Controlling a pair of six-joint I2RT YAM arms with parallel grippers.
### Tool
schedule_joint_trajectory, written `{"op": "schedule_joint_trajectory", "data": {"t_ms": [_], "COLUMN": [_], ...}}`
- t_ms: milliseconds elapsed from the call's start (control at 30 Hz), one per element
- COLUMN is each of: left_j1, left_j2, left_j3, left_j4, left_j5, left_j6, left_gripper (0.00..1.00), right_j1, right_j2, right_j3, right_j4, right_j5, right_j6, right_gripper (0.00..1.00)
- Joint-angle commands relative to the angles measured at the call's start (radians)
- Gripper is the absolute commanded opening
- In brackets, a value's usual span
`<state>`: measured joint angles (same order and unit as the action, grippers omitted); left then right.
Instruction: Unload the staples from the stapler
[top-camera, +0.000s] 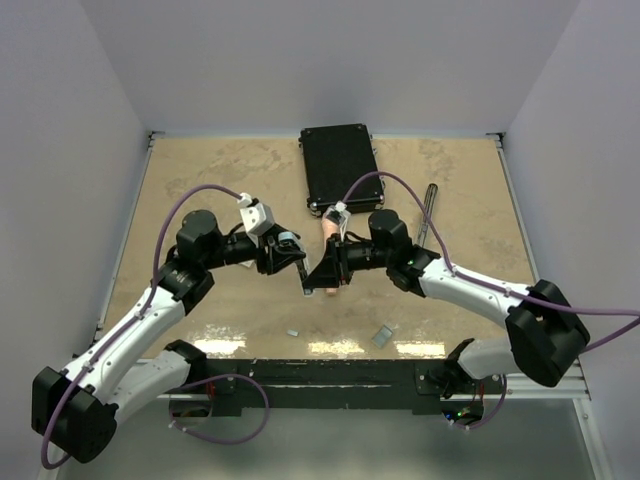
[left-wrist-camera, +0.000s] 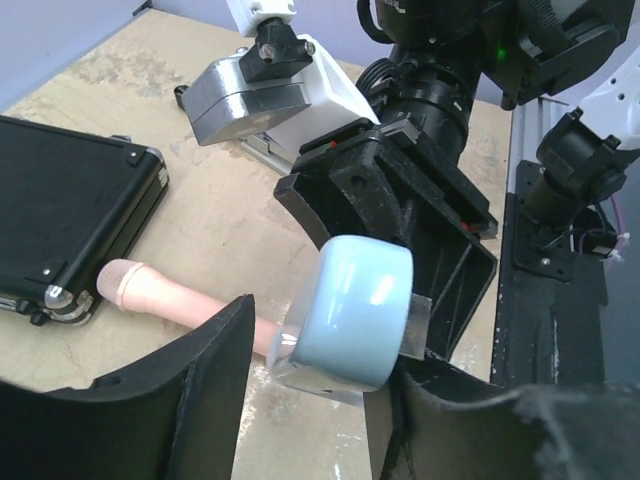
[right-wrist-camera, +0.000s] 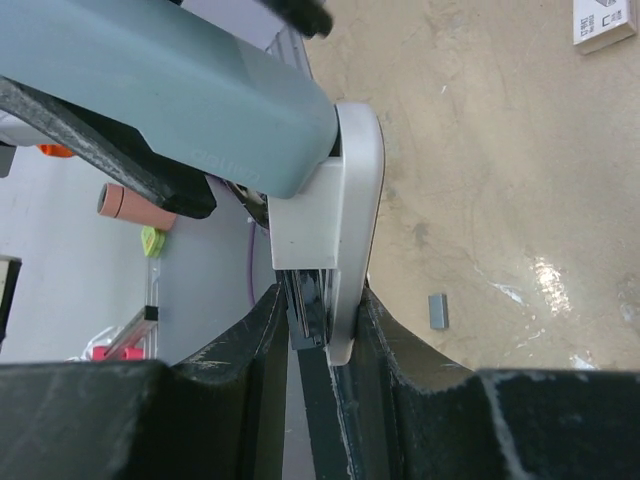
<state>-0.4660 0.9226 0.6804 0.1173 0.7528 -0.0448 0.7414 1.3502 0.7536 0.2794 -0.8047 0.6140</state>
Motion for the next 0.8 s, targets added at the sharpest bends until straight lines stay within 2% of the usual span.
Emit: {"op": "schedule_joint_trajectory", "data": {"t_ms": [0, 133, 167, 200, 267, 400, 433, 500, 533, 633, 700, 767], "left_j1": [0.012, 0.012, 0.01, 0.012, 0.01, 0.012, 0.01, 0.012, 0.012, 0.01, 0.012, 0.01], "left_j2": [-0.022, -0.027, -0.027, -0.028, -0.025, -0.004, 0.001, 0.015, 0.022, 0.056, 0.084, 0.1], "left_j3": [0.005, 0.021, 0.027, 0.03, 0.041, 0.056, 0.057, 0.07, 0.077, 0.119, 0.156, 0.186], "left_j4": [0.036, -0.008, -0.013, -0.016, -0.031, -0.073, -0.09, -0.108, -0.155, -0.249, -0.306, -0.384], "left_j5": [-0.066, -0.09, -0.092, -0.09, -0.098, -0.168, -0.187, -0.278, -0.317, -0.492, -0.599, -0.638], "left_j6": [-0.004, 0.011, 0.017, 0.023, 0.029, 0.04, 0.039, 0.04, 0.04, 0.036, 0.017, 0.011], "left_gripper": [0.4, 0.35, 0.31, 0.15, 0.0, 0.0, 0.0, 0.0, 0.0, 0.0, 0.0, 0.0], "right_j1": [0.007, 0.007, 0.004, 0.004, 0.003, -0.007, -0.014, -0.023, -0.036, -0.051, -0.053, -0.054], "right_j2": [0.009, 0.064, 0.076, 0.085, 0.111, 0.153, 0.162, 0.168, 0.164, 0.119, 0.103, 0.09], "right_j3": [0.059, 0.081, 0.084, 0.09, 0.098, 0.137, 0.147, 0.161, 0.162, 0.151, 0.154, 0.155], "right_j4": [0.05, 0.044, 0.052, 0.055, 0.056, 0.063, 0.067, 0.072, 0.067, 0.047, 0.006, -0.031], "right_j5": [-0.06, -0.07, -0.073, -0.077, -0.073, -0.057, -0.051, -0.028, -0.01, 0.067, 0.116, 0.143], "right_j6": [-0.022, -0.037, -0.037, -0.037, -0.037, -0.03, -0.022, -0.005, -0.003, -0.007, -0.031, -0.052], "right_gripper": [0.0, 0.0, 0.0, 0.0, 0.02, 0.13, 0.24, 0.34, 0.44, 0.57, 0.62, 0.67]}}
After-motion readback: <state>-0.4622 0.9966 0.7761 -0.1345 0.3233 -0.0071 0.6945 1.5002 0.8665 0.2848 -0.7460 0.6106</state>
